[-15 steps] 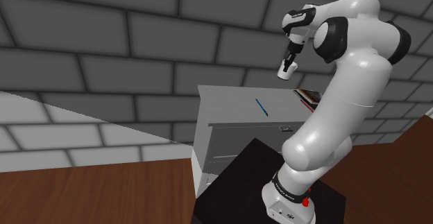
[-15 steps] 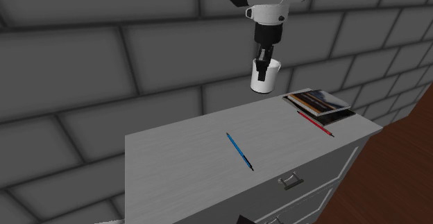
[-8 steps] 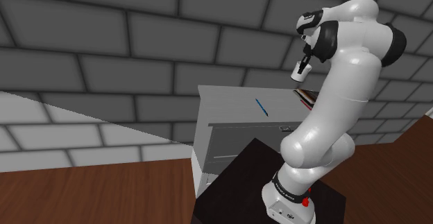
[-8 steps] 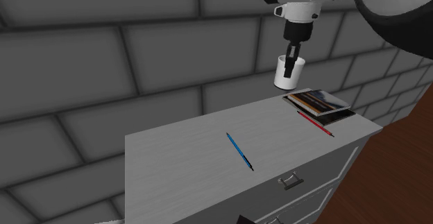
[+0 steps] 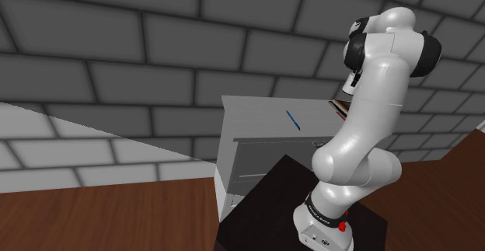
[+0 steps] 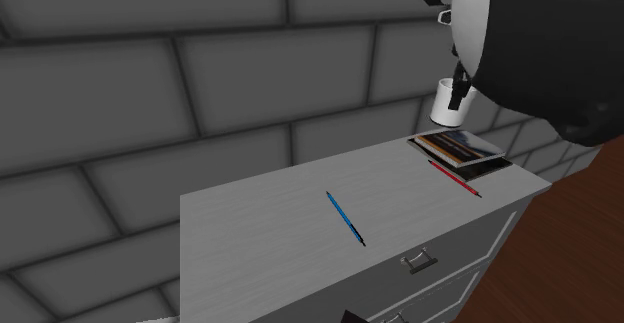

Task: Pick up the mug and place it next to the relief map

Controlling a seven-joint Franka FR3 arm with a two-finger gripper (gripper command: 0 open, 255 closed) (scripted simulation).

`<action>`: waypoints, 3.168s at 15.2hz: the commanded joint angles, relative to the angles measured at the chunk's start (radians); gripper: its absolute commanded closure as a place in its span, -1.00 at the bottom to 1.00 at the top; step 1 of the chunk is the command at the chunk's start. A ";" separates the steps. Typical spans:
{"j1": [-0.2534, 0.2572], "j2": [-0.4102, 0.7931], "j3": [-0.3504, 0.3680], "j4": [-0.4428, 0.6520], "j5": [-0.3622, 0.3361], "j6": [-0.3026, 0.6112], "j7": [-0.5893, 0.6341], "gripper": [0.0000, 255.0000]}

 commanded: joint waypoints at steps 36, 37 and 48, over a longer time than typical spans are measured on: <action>-0.054 0.142 0.045 -0.229 0.116 0.341 -0.110 1.00; -0.054 0.142 0.045 -0.229 0.116 0.341 -0.110 1.00; -0.043 0.109 0.030 -0.207 0.091 0.291 -0.095 -1.00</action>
